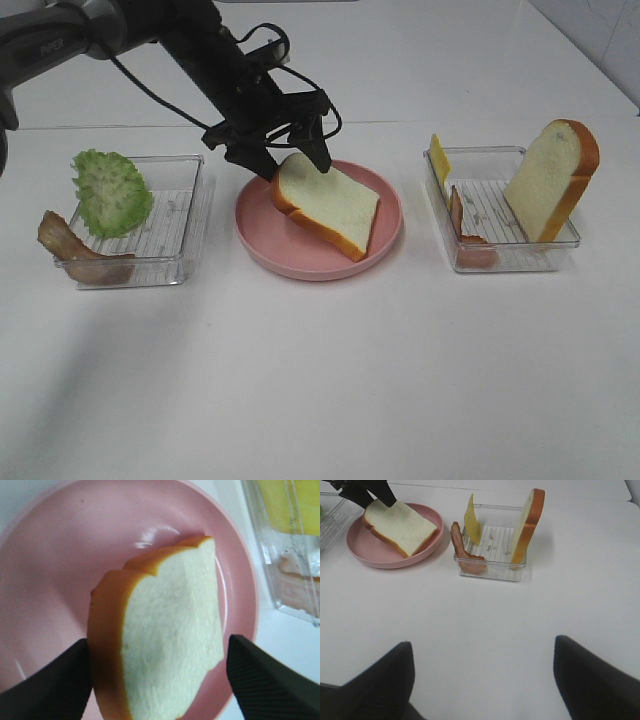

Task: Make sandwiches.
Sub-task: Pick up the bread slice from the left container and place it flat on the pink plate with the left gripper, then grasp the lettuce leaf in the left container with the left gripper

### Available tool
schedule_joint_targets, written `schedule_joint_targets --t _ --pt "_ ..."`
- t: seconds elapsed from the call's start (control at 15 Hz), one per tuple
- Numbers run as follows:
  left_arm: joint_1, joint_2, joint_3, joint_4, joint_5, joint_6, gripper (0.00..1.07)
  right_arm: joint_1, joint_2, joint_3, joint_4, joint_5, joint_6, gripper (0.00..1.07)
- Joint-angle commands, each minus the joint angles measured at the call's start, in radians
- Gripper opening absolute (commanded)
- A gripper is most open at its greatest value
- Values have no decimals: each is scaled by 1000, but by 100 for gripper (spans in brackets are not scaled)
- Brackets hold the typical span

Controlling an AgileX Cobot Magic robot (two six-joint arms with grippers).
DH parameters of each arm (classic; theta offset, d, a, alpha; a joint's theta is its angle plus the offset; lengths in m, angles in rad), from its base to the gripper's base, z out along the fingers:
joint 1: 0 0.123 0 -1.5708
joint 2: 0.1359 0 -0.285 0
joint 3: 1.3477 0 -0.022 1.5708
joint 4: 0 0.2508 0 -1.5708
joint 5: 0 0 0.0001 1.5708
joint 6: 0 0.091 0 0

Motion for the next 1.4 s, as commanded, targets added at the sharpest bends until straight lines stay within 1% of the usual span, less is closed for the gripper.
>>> schedule_joint_targets --t 0.07,0.13,0.2,0.27,0.33,0.4,0.47,0.73,0.8,0.87,1.0,1.07,1.13,1.33,1.4 --pt "-41 2 -93 197 75 -101 71 -5 -12 4 -1 -10 8 74" --pt "-49 2 -132 246 75 -134 71 -5 -12 4 -1 -10 8 74" --pt "-52 2 -163 251 75 -153 71 -5 -12 4 -1 -10 8 74" --pt "-52 1 -190 247 75 -158 71 -5 -12 4 -1 -10 8 74" --pt "-52 -10 -201 249 75 -170 71 -5 -12 4 -1 -10 8 74" --pt "-52 -16 -200 256 75 -170 71 -5 -12 4 -1 -10 8 74" --pt "-47 -42 -199 306 75 -170 71 -5 -12 4 -1 -10 8 74" --pt "-19 -129 -198 403 75 -169 70 -5 -12 4 -1 -10 8 74" --pt "-10 -136 -198 406 75 -169 70 -5 -12 4 -1 -10 8 74" --pt "39 -169 -198 403 75 -169 70 -5 -12 4 -1 -10 8 74" --pt "74 -205 -181 411 75 -169 70 -5 -12 4 -1 -10 8 74" --pt "74 -205 -181 411 75 -169 70 -5 -12 4 -1 -10 8 74" --pt "107 -268 -88 443 75 -169 70 -5 -12 4 -1 -10 8 74" --pt "174 -384 147 467 75 -169 70 -5 -12 4 -1 -10 8 74" --pt "192 -401 194 467 75 -169 70 -5 -12 4 -1 -10 8 74"
